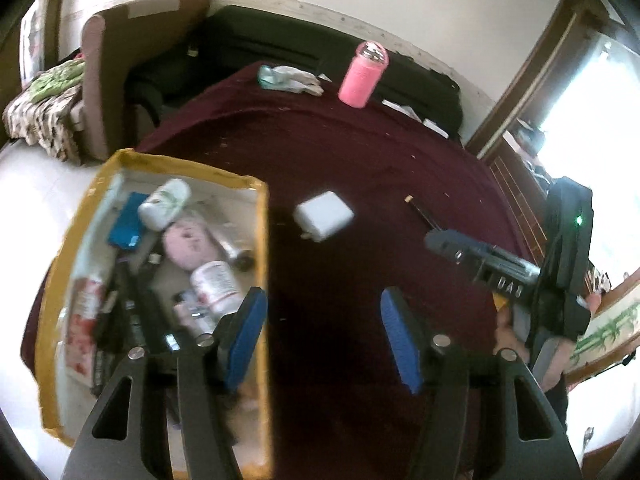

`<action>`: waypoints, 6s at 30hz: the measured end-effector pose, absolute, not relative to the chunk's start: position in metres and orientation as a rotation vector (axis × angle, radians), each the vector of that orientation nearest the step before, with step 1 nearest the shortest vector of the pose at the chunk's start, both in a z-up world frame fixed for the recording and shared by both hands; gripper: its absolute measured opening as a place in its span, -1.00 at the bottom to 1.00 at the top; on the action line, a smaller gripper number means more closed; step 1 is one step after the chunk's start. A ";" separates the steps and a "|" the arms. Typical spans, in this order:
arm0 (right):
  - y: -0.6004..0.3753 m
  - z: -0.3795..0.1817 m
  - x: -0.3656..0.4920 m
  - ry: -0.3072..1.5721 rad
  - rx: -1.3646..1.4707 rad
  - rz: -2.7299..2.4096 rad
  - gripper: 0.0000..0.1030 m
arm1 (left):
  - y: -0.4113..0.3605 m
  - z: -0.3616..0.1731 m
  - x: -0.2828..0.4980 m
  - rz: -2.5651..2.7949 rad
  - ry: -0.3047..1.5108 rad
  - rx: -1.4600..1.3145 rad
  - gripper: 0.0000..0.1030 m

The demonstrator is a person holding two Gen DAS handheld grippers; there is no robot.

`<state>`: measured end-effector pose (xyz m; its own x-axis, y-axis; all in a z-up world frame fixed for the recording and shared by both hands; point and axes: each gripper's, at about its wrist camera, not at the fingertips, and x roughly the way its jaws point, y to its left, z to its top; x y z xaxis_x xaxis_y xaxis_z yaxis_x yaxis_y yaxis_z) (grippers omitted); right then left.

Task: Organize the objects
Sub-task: 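Move both open tools back over the table, then grasp the black pen with gold tip with the right tool, then grasp the white charger with the left tool, then carry the charger with the left tool while the right tool carries the pen over the tray, then open both tools to drop the charger and pen into the tray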

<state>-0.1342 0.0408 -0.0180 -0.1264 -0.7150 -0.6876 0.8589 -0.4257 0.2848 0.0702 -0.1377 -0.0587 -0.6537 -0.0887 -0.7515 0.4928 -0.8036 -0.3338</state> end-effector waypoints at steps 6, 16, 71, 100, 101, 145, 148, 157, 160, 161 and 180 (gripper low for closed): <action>0.052 -0.033 -0.205 0.323 0.996 -1.936 0.04 | -0.130 -0.069 0.043 -2.445 0.702 1.163 0.04; 0.061 -0.064 -0.256 0.334 1.032 -2.054 0.04 | -0.145 -0.080 -0.006 -2.423 0.652 1.227 0.04; 0.049 -0.090 -0.254 0.223 1.209 -1.862 -0.76 | -0.135 -0.145 -0.087 -2.261 0.353 1.524 -0.22; 0.053 -0.070 -0.117 0.348 1.055 -1.537 -0.76 | -0.045 -0.127 0.092 -2.346 0.635 1.385 -0.22; 0.058 -0.068 -0.111 0.331 1.058 -1.548 -0.75 | -0.041 -0.128 0.093 -2.348 0.624 1.380 -0.22; 0.005 -0.013 0.039 0.237 0.891 -1.588 -0.75 | -0.162 -0.086 0.213 -2.248 0.754 0.937 -0.22; -0.015 -0.018 0.047 0.263 0.898 -1.575 -0.75 | -0.175 -0.094 0.213 -2.223 0.755 0.946 -0.22; -0.060 -0.038 0.048 0.318 0.949 -1.575 -0.75 | -0.201 -0.117 0.208 -2.186 0.769 0.989 -0.22; -0.068 -0.042 0.045 0.323 0.969 -1.581 -0.75 | -0.203 -0.119 0.208 -2.177 0.763 1.007 -0.22; -0.071 -0.044 0.045 0.326 0.975 -1.582 -0.75 | -0.205 -0.121 0.207 -2.173 0.758 1.016 -0.22; -0.088 -0.061 0.039 0.335 0.998 -1.589 -0.68 | -0.213 -0.126 0.184 -2.175 0.601 1.094 -0.19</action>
<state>0.0395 -0.0884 -0.0607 0.0357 -0.6649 -0.7460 0.9094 -0.2879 0.3001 0.1840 -0.2127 -0.1262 -0.4623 -0.3247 -0.8251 0.7022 -0.7023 -0.1172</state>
